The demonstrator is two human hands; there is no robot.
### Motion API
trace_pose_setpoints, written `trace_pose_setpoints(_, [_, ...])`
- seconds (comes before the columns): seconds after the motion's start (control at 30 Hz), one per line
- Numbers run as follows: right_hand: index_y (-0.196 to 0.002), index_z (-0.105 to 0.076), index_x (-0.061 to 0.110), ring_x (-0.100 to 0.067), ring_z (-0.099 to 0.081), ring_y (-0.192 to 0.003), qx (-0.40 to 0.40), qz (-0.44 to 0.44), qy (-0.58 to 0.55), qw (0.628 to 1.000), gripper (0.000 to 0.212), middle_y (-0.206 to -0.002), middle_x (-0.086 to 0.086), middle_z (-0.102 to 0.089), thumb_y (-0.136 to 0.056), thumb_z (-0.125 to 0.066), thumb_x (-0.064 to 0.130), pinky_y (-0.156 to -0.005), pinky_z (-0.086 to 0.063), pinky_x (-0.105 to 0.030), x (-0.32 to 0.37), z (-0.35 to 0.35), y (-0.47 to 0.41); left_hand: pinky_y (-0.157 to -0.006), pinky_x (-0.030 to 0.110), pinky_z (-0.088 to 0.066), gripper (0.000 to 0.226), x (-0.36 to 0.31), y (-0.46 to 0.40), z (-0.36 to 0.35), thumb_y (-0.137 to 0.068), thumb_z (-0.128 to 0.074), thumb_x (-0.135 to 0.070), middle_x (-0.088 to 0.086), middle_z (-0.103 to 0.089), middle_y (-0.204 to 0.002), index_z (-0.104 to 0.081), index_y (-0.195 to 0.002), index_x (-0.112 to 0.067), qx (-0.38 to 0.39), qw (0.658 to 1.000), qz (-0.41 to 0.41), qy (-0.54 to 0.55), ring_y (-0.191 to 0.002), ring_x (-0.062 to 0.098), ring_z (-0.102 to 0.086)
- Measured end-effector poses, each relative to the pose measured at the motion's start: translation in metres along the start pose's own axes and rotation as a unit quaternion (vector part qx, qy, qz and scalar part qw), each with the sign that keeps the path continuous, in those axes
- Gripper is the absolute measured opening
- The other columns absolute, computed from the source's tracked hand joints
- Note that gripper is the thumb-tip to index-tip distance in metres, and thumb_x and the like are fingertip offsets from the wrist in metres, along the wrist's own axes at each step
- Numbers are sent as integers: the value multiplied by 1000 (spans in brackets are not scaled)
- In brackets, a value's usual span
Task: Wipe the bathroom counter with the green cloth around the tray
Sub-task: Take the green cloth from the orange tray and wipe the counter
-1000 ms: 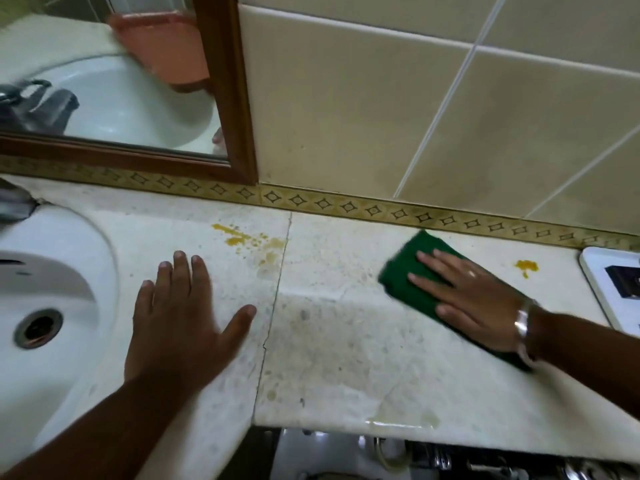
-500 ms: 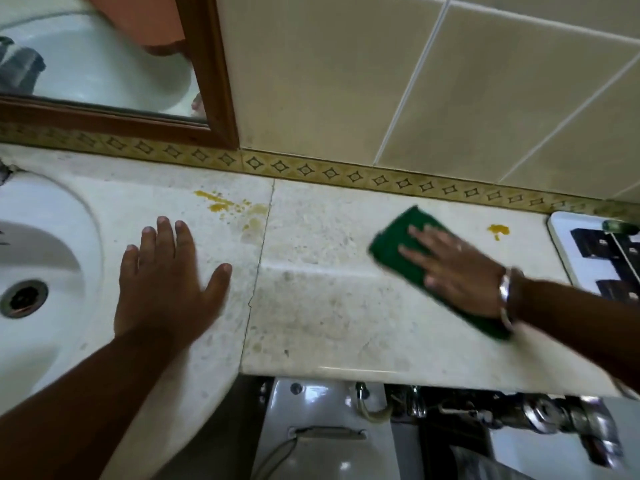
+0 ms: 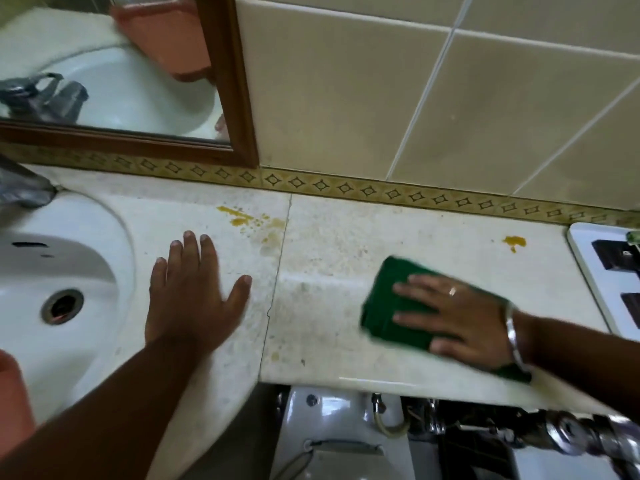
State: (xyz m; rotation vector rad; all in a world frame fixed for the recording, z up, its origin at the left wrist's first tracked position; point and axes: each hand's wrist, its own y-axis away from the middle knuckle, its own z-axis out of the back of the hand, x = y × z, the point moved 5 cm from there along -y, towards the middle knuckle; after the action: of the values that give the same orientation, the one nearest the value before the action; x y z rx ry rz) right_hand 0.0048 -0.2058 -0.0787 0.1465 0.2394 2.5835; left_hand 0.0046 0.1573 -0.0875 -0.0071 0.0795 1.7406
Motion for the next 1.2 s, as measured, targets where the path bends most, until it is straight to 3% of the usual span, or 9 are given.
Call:
trace_pose_setpoints(0.2, [-151,-3,32,-37,-17,-144,-35,-237,36,970,65,-160,-13,-11,-90,-10,54,-117,-18,-48,-52,18,-85,-119,51,-15,89,3,-4,-5,-87,-24,-65,21,-17,-161,-19,-153,-5,-10,1000,1,16,-148,36,-16])
trace_pose_setpoints(0.37, [-151,-13,34,-38,-20,-143,-19,-57,22,998,61,-159,-13,-19,-94,-24,52,-112,-14,-54,37,3,-77,-119,51,-14,90,4,-3,-4,-86,-24,-65,20,-16,-162,-19,-154,-6,-8,1000,5,21,-149,36,-14])
trace_pose_setpoints(0.47, [-150,-21,39,-31,-18,-145,6,28,3,1000,57,-159,-5,-20,-95,-25,54,-115,-16,-52,13,3,-34,-119,51,-14,89,4,-2,-5,-87,-25,-65,20,-17,-162,-19,-154,-6,-12,1000,3,23,-149,35,-15])
trace_pose_setpoints(0.63, [-149,-21,33,-39,-32,-134,-39,-194,19,980,61,-153,-14,-30,-91,-24,52,-108,-30,-49,-60,26,-73,-120,49,-12,90,2,-4,-7,-86,-24,-65,18,-14,-163,-17,-154,-8,-12,1000,2,28,-150,33,-12])
trace_pose_setpoints(0.73, [-149,-7,38,-40,-23,-138,-53,-248,28,967,63,-158,-15,-19,-89,-20,53,-112,-21,-51,-35,27,-123,-121,48,-10,89,2,-3,-5,-87,-20,-65,18,-10,-164,-13,-155,-8,-6,1000,1,23,-150,32,-9])
trace_pose_setpoints(0.83, [-149,-2,41,-41,-15,-143,-39,-127,28,991,63,-160,-13,-10,-90,-22,52,-112,-11,-54,16,18,-130,-121,48,-10,89,1,-1,-1,-87,-17,-66,17,-7,-164,-11,-156,-9,-2,1000,3,18,-151,32,-7])
trace_pose_setpoints(0.97, [-148,-17,46,-35,-30,-139,-11,23,-6,1000,58,-157,-5,-25,-92,-26,59,-106,-25,-52,24,10,-68,-121,48,-10,89,3,-1,-3,-87,-20,-65,17,-9,-164,-13,-155,-9,-8,1000,4,21,-151,32,-9])
trace_pose_setpoints(1.07, [-145,-25,44,-34,-40,-130,-36,-128,-10,991,60,-149,-9,-37,-89,-28,63,-100,-35,-50,-24,19,-63,-121,48,-11,89,4,-2,-6,-87,-21,-66,16,-9,-164,-13,-155,-9,-14,1000,5,25,-151,31,-9])
trace_pose_setpoints(1.2, [-150,-6,39,-38,-14,-144,-40,-283,-12,958,65,-160,-11,-11,-90,-19,59,-116,-13,-49,-37,21,-120,-121,48,-10,89,5,-3,-7,-87,-20,-67,16,-8,-164,-11,-155,-10,-9,1000,4,27,-151,31,-7])
